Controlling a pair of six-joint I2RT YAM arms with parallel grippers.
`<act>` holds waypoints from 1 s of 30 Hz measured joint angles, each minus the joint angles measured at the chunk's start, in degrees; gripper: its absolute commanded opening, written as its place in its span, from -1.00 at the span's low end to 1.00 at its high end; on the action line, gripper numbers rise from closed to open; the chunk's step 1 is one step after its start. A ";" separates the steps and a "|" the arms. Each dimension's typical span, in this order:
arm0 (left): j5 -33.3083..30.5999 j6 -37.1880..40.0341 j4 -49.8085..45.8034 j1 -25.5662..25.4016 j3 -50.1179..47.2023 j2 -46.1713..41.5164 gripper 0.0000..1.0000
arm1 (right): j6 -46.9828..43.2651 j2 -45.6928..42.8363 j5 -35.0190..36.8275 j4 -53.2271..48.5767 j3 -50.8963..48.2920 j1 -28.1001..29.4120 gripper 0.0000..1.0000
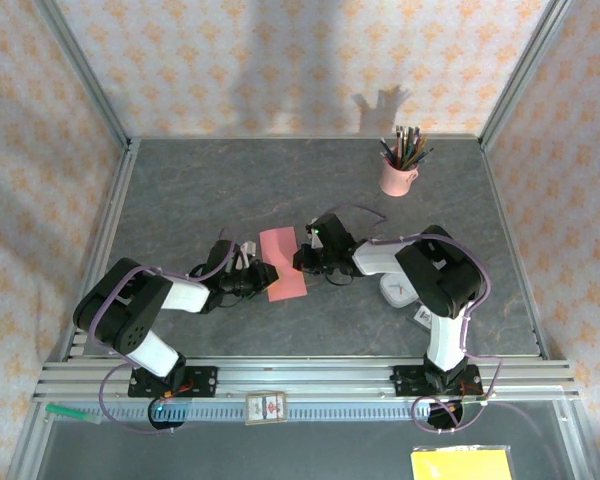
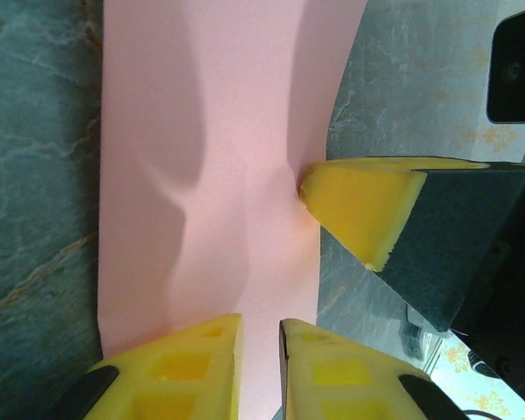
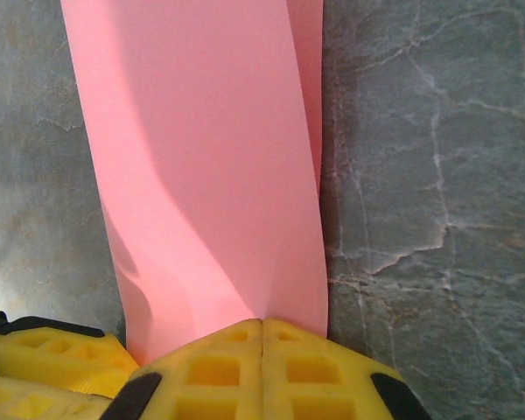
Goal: Fold a paper plane with a square sheet of paper (pick it up from the middle)
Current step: First fold the square sheet of paper in half at the center of the table, then hold the square sheet of paper at the center of the table.
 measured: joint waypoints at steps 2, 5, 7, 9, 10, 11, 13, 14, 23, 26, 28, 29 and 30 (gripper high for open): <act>0.09 -0.17 0.00 0.00 0.00 -0.13 -0.57 | 0.02 0.00 0.00 0.00 0.00 0.00 -1.00; 0.17 -0.15 -0.04 0.00 0.00 -0.87 -0.56 | 0.20 0.00 0.00 0.00 0.00 0.00 -1.00; 0.17 -0.11 -0.07 0.04 0.00 -1.44 -0.56 | 0.20 0.00 0.00 0.00 0.00 0.00 -1.00; 0.15 -0.11 -0.09 0.11 0.00 -1.51 -0.55 | 0.20 0.00 0.00 0.00 0.00 0.00 -1.00; 0.15 -0.11 -0.17 0.11 0.00 -1.51 -0.56 | 0.20 0.00 0.02 0.02 0.00 0.02 -1.00; 0.13 -0.09 -0.24 0.11 0.00 -1.51 -0.56 | 0.20 0.00 0.00 0.02 -0.02 0.00 -1.00; 0.13 -0.07 -0.46 0.15 0.00 -1.51 -0.56 | 0.20 0.00 0.02 0.04 -0.04 0.00 -1.00; 0.11 0.02 -0.50 0.15 0.00 -1.49 -0.57 | 0.20 0.00 0.02 0.04 -0.04 0.00 -1.00; -0.07 1.42 -1.05 0.55 -0.02 0.59 -0.64 | 0.44 -0.02 0.02 0.28 -0.15 0.00 -1.00; -0.07 1.46 -1.05 0.55 -0.04 0.59 -0.66 | 0.63 -0.04 0.02 0.35 -0.22 0.00 -1.00; -0.07 1.46 -1.09 0.55 -0.04 0.59 -0.67 | 0.81 -0.04 0.04 0.46 -0.26 0.00 -1.00; -0.07 1.51 -1.14 0.55 -0.02 0.59 -0.68 | 0.83 -0.04 0.04 0.48 -0.26 0.00 -1.00; -0.07 1.64 -1.20 0.61 -0.02 0.59 -0.68 | 0.85 -0.04 0.04 0.48 -0.26 0.00 -1.00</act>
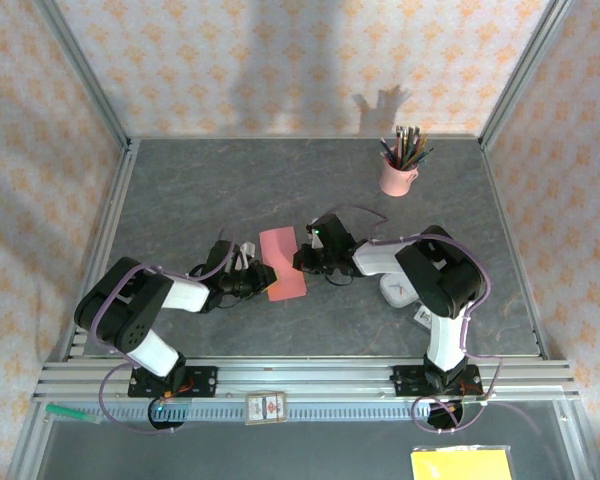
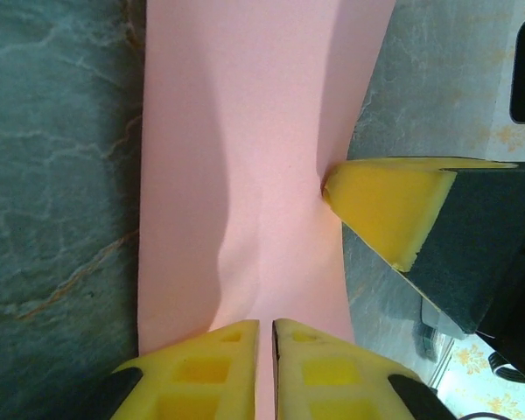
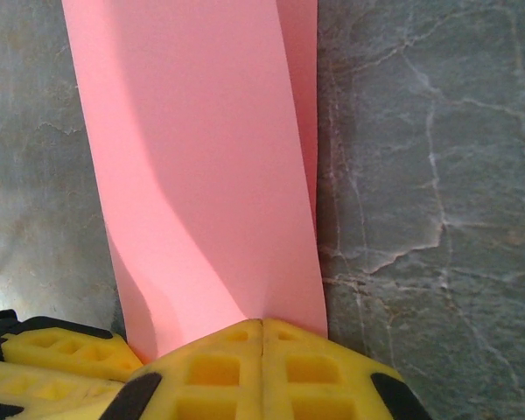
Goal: Fold a paper plane with a square sheet of paper (pick it up from the middle)
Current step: Hold the square sheet of paper at the center of the table.
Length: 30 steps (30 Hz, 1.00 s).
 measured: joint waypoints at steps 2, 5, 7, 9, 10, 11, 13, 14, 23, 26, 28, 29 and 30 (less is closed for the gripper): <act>0.00 0.24 -0.31 0.20 0.00 0.00 -0.70 | 0.00 -0.02 0.02 0.00 0.00 0.00 -1.00; 0.00 1.20 -0.59 0.20 0.00 0.00 -0.72 | 0.20 -0.07 0.04 0.24 -0.17 0.00 -1.00; 0.02 1.77 -0.79 0.20 0.02 0.00 -0.74 | 0.44 -0.24 0.07 0.74 -0.52 0.00 -1.00; 0.20 2.69 -1.03 0.22 0.17 0.17 -0.76 | 0.72 -0.37 0.17 1.51 -0.98 0.02 -1.00; 0.42 3.26 -1.57 0.31 0.50 0.31 -0.77 | 0.87 -0.44 0.20 1.79 -1.18 0.02 -1.00; 0.79 3.98 -2.27 0.39 0.98 0.55 -0.78 | 1.09 -0.52 0.24 2.16 -1.40 0.02 -1.00; 1.38 5.73 -4.24 0.66 2.38 1.14 -0.80 | 1.55 -0.83 0.46 2.64 -1.95 0.02 -0.97; 1.57 6.73 -5.49 0.68 3.21 1.40 -0.80 | 1.79 -1.07 0.68 2.82 -2.32 0.02 -0.95; 3.72 16.31 -16.09 0.68 10.08 3.87 -0.83 | 3.82 -4.52 2.71 2.86 -5.55 0.00 -0.67; 4.52 19.32 -18.51 0.68 11.76 4.61 -0.84 | 4.02 -6.10 3.54 0.59 -5.88 0.00 -0.57; 4.87 20.92 -19.54 0.68 12.52 4.98 -0.84 | 4.00 -7.26 4.50 -1.57 -5.92 0.00 -0.53; 5.20 21.77 -20.06 0.68 12.87 5.11 -0.84 | 3.96 -8.07 5.22 -2.75 -6.03 0.00 -0.51; 5.44 22.36 -20.41 0.68 13.03 5.22 -0.84 | 3.85 -8.87 5.79 -3.67 -6.27 -0.04 -0.50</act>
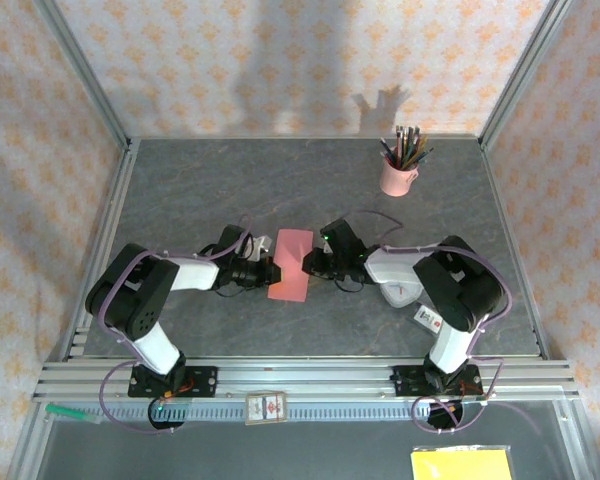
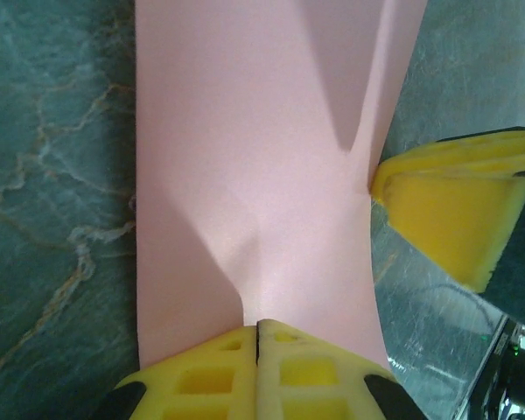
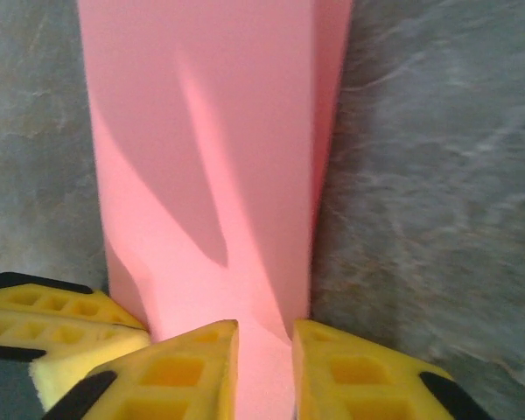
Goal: Fold a paper plane with a square sheet of paper (pick it up from the middle)
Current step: Hold the square sheet of paper at the center of the table, then fold the square sheet of paper in half at the center of the table.
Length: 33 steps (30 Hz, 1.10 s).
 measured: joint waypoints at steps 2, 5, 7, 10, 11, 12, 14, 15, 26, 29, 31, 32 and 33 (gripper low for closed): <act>0.24 0.98 -0.59 0.00 0.31 0.13 -0.84 | -0.31 -1.77 0.46 -1.14 -0.37 -0.11 -0.49; 0.37 1.73 -0.70 0.00 0.35 0.13 -0.84 | -1.20 -4.00 0.35 -0.81 -0.37 -0.11 -0.55; 0.39 1.95 -0.70 0.00 0.35 0.15 -0.84 | -1.86 -4.68 -0.39 0.55 -0.31 -0.11 -0.63; 0.42 2.12 -0.68 0.00 0.35 0.15 -0.84 | -2.75 -4.04 -2.45 2.62 0.50 -0.13 -0.87; 0.46 2.29 -0.68 0.00 0.35 0.20 -0.84 | -2.95 -3.26 -3.56 3.43 1.22 -0.13 -0.93; 0.55 2.38 -0.68 0.00 0.35 0.20 -0.84 | -3.15 -2.25 -4.61 4.13 2.12 -0.13 -0.98; 0.61 2.56 -0.68 0.02 0.35 0.24 -0.84 | -3.45 0.70 -6.91 5.51 4.96 -0.11 -1.00; 0.61 2.58 -0.68 0.02 0.35 0.24 -0.84 | -3.54 2.23 -7.85 5.90 6.43 -0.11 -1.00; 1.27 2.64 -0.55 0.28 0.35 0.52 -0.84 | -3.98 15.15 -15.30 6.86 15.76 0.44 -1.00; 1.31 2.78 -0.52 0.33 0.35 0.52 -0.84 | -4.13 16.63 -16.59 6.67 16.70 0.66 -1.00; 1.42 2.78 -0.50 0.33 0.33 0.52 -0.85 | -4.20 17.27 -17.14 6.62 17.29 0.79 -1.00; 1.44 2.78 -0.39 0.33 0.28 0.52 -0.85 | -4.28 17.55 -17.29 6.62 17.55 0.81 -1.00; 1.42 2.78 -0.37 0.33 0.28 0.52 -0.86 | -4.39 17.75 -17.35 6.56 17.75 0.81 -1.00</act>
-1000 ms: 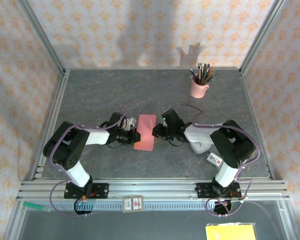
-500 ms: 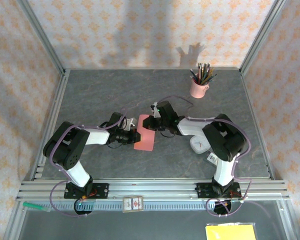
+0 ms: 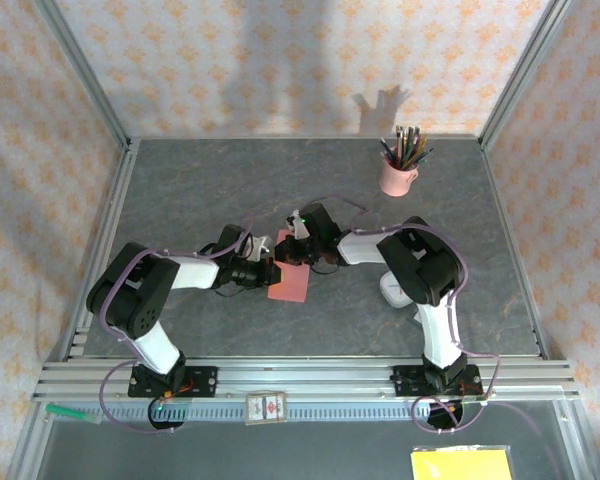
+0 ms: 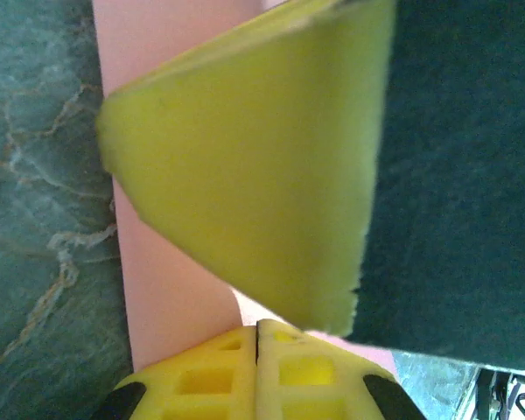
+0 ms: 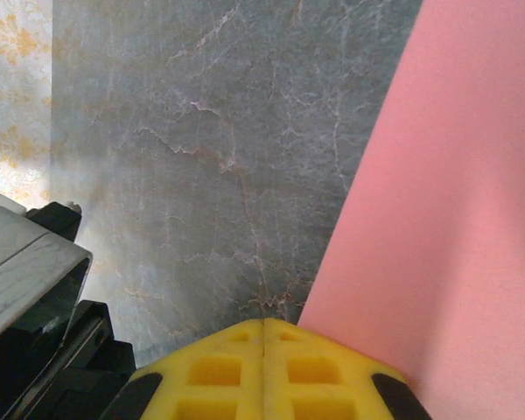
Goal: Fold a paper plane with a square sheet of paper (pick it up from the middle)
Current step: Fold the square sheet of paper in half at the center of the table.
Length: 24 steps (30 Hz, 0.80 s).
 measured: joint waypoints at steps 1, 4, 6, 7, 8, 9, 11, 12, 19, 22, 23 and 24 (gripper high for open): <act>0.00 0.00 0.00 0.00 0.00 0.00 -0.86 | -0.07 0.31 -0.11 -0.33 0.39 0.00 -1.00; 0.00 0.00 0.04 0.00 -0.04 0.00 -0.90 | -0.50 1.20 -0.02 -1.75 1.75 0.00 -1.00; 0.00 -0.02 0.07 0.00 -0.11 0.00 -0.92 | -0.87 2.03 0.50 -3.10 3.04 0.00 -1.00; -0.02 -0.02 0.13 0.00 -0.15 0.00 -0.93 | -1.05 2.47 0.52 -3.82 3.78 0.00 -1.00; -0.02 -0.02 0.24 0.00 -0.22 0.00 -0.94 | -1.20 2.82 0.55 -4.57 4.57 0.00 -1.00; -0.04 -0.04 0.46 0.00 -0.35 -0.02 -0.95 | -1.31 3.15 0.57 -5.07 5.22 0.13 -1.00; -0.04 -0.07 0.85 0.00 -0.61 -0.02 -0.97 | -1.57 3.93 0.59 -6.10 6.73 0.26 -1.00; -0.04 -0.09 1.11 0.00 -0.76 -0.04 -0.97 | -1.66 4.20 0.57 -6.47 7.28 0.33 -1.00; -0.37 -0.94 3.50 0.00 -2.16 -0.37 -1.00 | -1.77 5.38 0.87 -9.55 10.14 0.33 -1.00; -0.57 -1.42 4.22 -0.04 -2.51 -0.44 -1.00 | -1.86 6.27 0.76 -10.84 11.87 0.09 -1.00; -0.72 -1.53 4.52 -0.11 -2.67 -0.46 -1.00 | -1.88 6.58 0.74 -11.23 12.44 0.02 -1.00; -0.85 -1.55 4.70 -0.11 -2.71 -0.48 -1.00 | -1.88 6.91 0.70 -11.61 13.05 -0.04 -1.00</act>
